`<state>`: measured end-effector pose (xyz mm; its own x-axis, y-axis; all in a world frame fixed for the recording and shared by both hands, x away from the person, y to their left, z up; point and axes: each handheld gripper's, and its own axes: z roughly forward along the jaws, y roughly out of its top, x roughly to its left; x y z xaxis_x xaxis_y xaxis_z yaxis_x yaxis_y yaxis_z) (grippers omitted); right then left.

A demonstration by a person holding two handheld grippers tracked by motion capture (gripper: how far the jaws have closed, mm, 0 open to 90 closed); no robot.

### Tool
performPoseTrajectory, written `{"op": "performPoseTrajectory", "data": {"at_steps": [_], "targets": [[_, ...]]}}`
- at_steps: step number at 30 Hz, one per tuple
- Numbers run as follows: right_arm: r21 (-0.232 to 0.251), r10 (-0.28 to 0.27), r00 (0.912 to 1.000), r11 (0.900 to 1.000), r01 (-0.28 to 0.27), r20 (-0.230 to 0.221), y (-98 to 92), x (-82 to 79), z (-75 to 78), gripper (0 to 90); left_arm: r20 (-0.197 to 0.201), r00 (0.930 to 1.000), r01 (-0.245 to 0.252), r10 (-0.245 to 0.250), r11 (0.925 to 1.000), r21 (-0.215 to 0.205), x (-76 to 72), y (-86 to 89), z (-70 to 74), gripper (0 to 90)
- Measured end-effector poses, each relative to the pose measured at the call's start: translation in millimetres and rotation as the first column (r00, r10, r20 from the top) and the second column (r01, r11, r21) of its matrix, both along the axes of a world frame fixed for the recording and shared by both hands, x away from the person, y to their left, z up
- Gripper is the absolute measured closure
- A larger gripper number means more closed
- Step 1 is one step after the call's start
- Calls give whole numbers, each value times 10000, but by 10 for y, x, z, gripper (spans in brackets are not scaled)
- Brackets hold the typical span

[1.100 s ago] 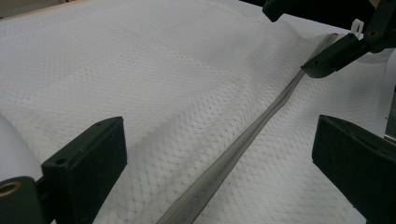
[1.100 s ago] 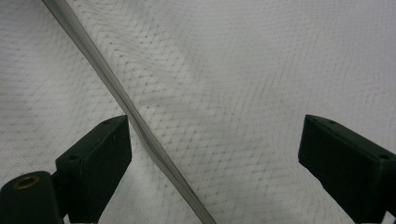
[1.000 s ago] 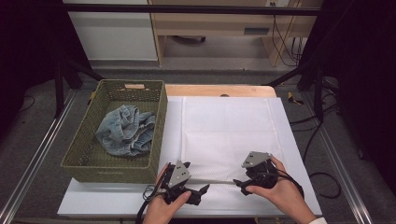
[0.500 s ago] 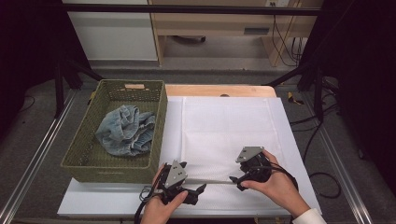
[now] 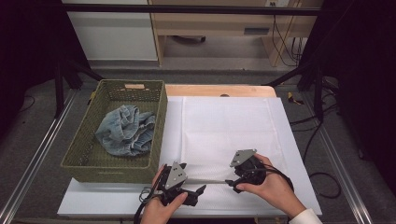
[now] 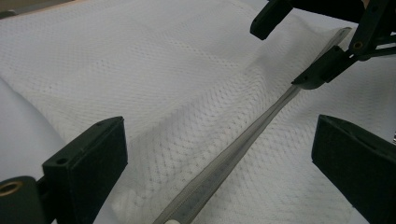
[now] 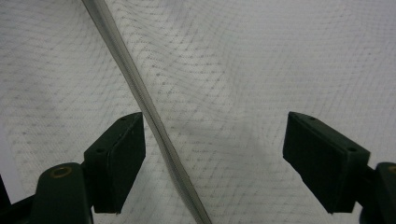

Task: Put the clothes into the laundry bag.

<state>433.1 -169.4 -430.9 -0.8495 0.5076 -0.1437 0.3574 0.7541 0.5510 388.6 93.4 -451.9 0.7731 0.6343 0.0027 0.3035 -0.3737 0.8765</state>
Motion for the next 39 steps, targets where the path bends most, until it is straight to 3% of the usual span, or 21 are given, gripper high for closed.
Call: {"op": "performPoseTrajectory", "data": {"at_steps": [7,20,31,39], "targets": [[-81,138,9997,9999,-140,-207,46,-3,-47,299,6,10000,14,-14,10000,65,-10,-7,-2,37],[-296,349,9990,9989,-358,-284,74,45,-106,343,-38,10000,65,-65,9999,100,-14,-17,-12,39],[-374,248,9984,9989,-267,-516,66,192,-191,341,-56,9998,179,-177,9995,241,-25,-43,-24,41],[-531,468,9967,9973,-503,-658,94,172,-229,293,-48,9998,193,-192,9996,218,-33,-54,-25,41]]}}
